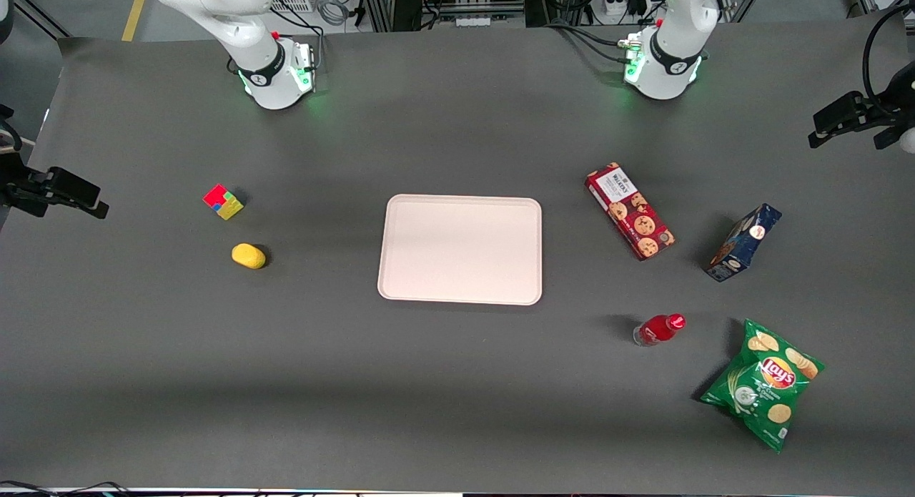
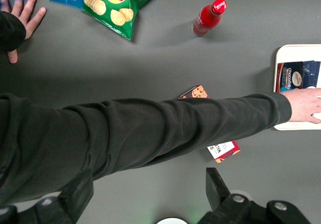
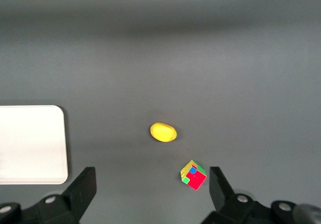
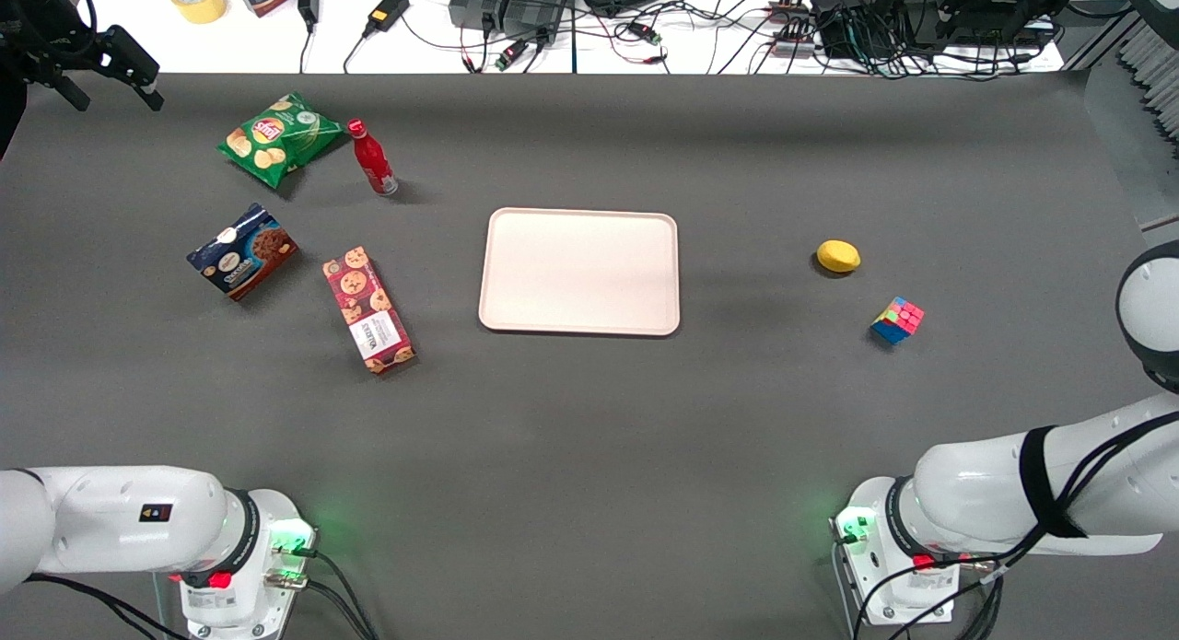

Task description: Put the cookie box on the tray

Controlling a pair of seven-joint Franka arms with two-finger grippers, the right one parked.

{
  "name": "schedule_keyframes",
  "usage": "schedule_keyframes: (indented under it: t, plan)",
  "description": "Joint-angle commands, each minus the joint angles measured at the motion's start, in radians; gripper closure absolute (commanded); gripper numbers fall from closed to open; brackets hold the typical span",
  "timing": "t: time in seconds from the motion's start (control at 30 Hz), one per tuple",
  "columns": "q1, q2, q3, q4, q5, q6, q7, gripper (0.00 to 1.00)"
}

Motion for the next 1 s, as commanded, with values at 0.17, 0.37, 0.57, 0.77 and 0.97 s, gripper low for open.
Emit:
schedule_keyframes:
  t: [0.17, 0.37, 0.57, 0.77, 0.97]
  plan:
    - [0.003, 0.002, -0.002, 0.011, 0.011, -0.033, 0.013, 0.0]
    - [0.003, 0.002, 0.002, 0.012, 0.011, -0.033, 0.014, 0.0]
    - [0.005, 0.003, 0.005, 0.012, 0.011, -0.027, 0.014, 0.0]
    - [0.005, 0.005, 0.008, 0.035, 0.034, -0.026, 0.017, 0.0]
    - [0.005, 0.037, 0.028, 0.145, 0.048, -0.087, 0.042, 0.0]
